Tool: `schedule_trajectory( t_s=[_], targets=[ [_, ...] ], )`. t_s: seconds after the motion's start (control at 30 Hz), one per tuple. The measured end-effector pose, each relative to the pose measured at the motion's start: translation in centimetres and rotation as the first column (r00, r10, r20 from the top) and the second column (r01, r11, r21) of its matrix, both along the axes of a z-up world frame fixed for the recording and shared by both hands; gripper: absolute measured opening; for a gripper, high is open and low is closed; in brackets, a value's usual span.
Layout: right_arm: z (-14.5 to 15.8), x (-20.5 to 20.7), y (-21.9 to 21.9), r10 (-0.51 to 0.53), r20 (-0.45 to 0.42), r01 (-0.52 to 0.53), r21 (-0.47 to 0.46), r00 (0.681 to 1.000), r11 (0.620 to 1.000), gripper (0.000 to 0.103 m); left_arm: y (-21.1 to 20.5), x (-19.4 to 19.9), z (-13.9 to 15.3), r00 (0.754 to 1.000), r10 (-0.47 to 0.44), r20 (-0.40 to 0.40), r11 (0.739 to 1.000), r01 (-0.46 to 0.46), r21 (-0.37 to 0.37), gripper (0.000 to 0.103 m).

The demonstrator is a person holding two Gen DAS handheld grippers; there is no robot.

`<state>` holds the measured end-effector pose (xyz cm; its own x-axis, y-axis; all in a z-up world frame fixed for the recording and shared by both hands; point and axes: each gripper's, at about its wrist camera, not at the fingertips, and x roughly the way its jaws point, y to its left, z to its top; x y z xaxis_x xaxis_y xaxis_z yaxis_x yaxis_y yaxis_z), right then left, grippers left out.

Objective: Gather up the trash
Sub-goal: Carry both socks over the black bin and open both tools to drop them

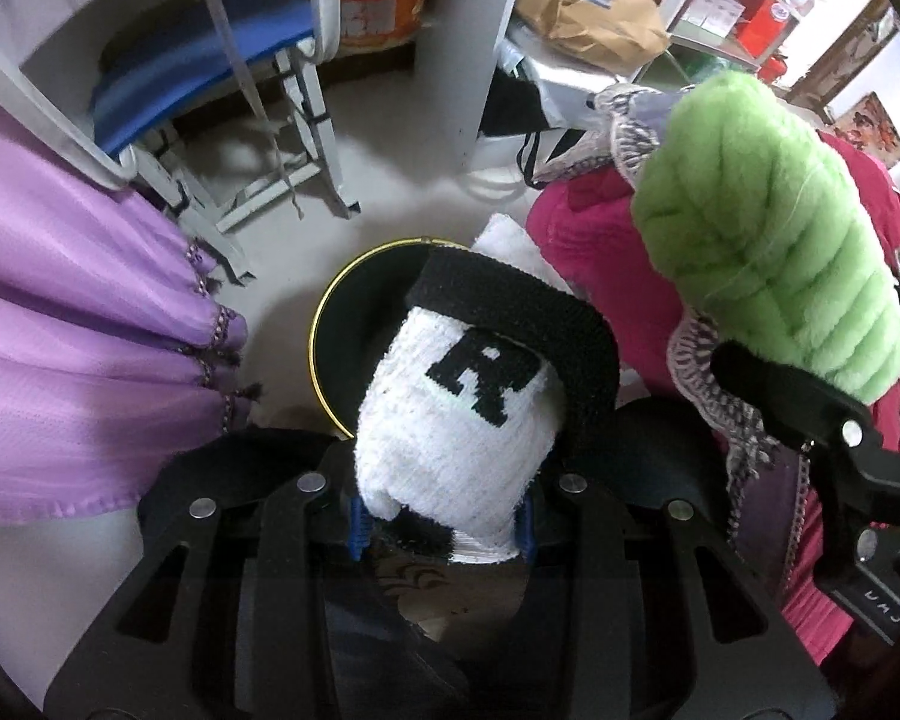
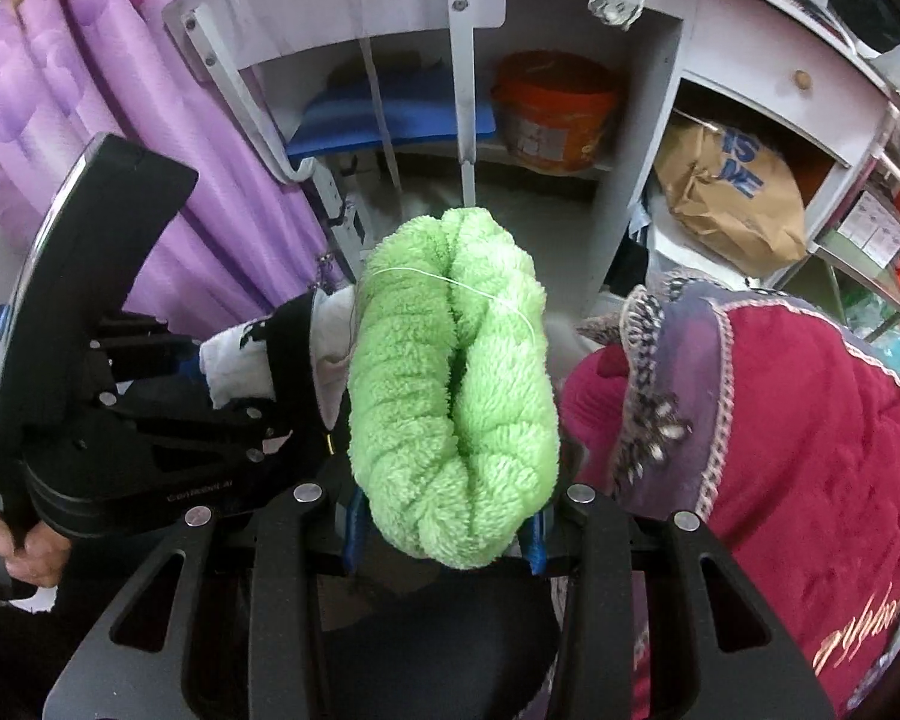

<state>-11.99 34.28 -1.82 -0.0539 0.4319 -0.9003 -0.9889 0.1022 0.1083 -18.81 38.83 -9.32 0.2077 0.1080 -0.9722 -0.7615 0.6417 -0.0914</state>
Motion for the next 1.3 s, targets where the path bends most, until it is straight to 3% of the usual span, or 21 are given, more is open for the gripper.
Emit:
schedule_trajectory(
  t_s=[0.13,0.17,0.2,0.27,0.3,0.43,0.57,0.67,0.7,0.83,1.03,1.3],
  targets=[
    [-1.3,0.3,1.5,0.009,0.007,-0.009,-0.029,1.0,1.0,0.036,1.2,0.5,-1.4,1.0,-0.002,-0.009,1.0,0.002,-0.025,0.038],
    [-1.6,0.5,1.9,0.012,0.006,-0.012,-0.038,1.0,0.999,0.036,1.5,0.7,-1.8,1.0,-0.006,-0.015,1.0,0.006,-0.029,0.044],
    [-1.9,0.5,2.2,0.016,0.006,-0.016,-0.046,1.0,0.999,0.036,1.7,0.8,-2.0,1.0,-0.007,-0.025,1.0,0.006,-0.03,0.058],
    [-2.7,0.6,3.0,0.023,0.005,-0.023,-0.064,1.0,0.998,0.036,2.3,1.0,-2.4,0.999,0.006,-0.049,1.0,-0.007,-0.005,0.076],
    [-3.0,0.6,3.3,0.026,0.002,-0.026,-0.072,1.0,0.997,0.036,2.5,1.0,-2.4,0.998,0.01,-0.055,1.0,-0.01,0.003,0.08],
    [-4.4,0.7,4.7,0.04,-0.01,-0.04,-0.101,0.999,0.994,0.036,3.6,0.5,-2.9,0.997,0.019,-0.08,1.0,-0.018,0.007,0.081],
    [-6.0,0.2,6.2,0.063,-0.026,-0.065,-0.128,0.998,0.99,0.038,4.7,-1.3,-3.0,0.989,0.066,-0.129,0.996,-0.057,0.067,0.086],
    [-7.5,-0.3,7.4,0.074,-0.039,-0.08,-0.165,0.996,0.983,0.046,5.2,-2.7,-3.1,0.981,0.102,-0.163,0.99,-0.084,0.11,0.088],
    [-8.2,-0.7,7.8,0.082,-0.038,-0.088,-0.186,0.996,0.979,0.054,5.3,-2.9,-3.1,0.979,0.107,-0.173,0.99,-0.088,0.114,0.089],
    [-9.1,-1.6,8.7,0.096,-0.036,-0.101,-0.203,0.995,0.974,0.062,5.3,-3.8,-3.4,0.974,0.118,-0.193,0.989,-0.098,0.111,0.089],
    [-8.5,-1.5,8.1,0.025,0.004,-0.023,-0.201,1.0,0.979,0.086,3.9,-3.1,-2.9,0.971,0.087,-0.221,0.988,-0.055,0.146,0.09],
    [-7.2,-0.1,6.1,-0.051,0.035,0.058,-0.212,0.998,0.976,0.088,2.4,-2.2,-1.8,0.973,0.046,-0.228,0.981,0.0,0.196,0.092]
  ],
)
